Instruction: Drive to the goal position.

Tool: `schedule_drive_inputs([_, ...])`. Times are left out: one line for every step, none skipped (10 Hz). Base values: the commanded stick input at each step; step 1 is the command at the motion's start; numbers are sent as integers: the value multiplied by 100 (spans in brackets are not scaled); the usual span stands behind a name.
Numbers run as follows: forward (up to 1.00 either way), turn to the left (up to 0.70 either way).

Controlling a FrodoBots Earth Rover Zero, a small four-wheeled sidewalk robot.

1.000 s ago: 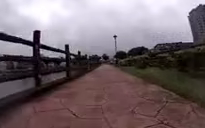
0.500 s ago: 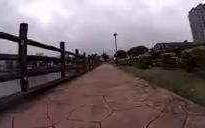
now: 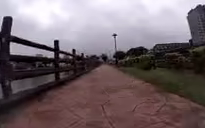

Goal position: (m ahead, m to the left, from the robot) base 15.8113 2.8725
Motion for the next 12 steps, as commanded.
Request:
schedule_drive_inputs([100, 0])
schedule_drive_inputs([100, 0])
schedule_drive_inputs([100, 0])
schedule_drive_inputs([100, 0])
schedule_drive_inputs([100, 0])
schedule_drive_inputs([100, 0])
schedule_drive_inputs([100, 0])
schedule_drive_inputs([100, 0])
schedule_drive_inputs([100, 0])
schedule_drive_inputs([100, 0])
schedule_drive_inputs([100, 0])
schedule_drive_inputs([100, 0])
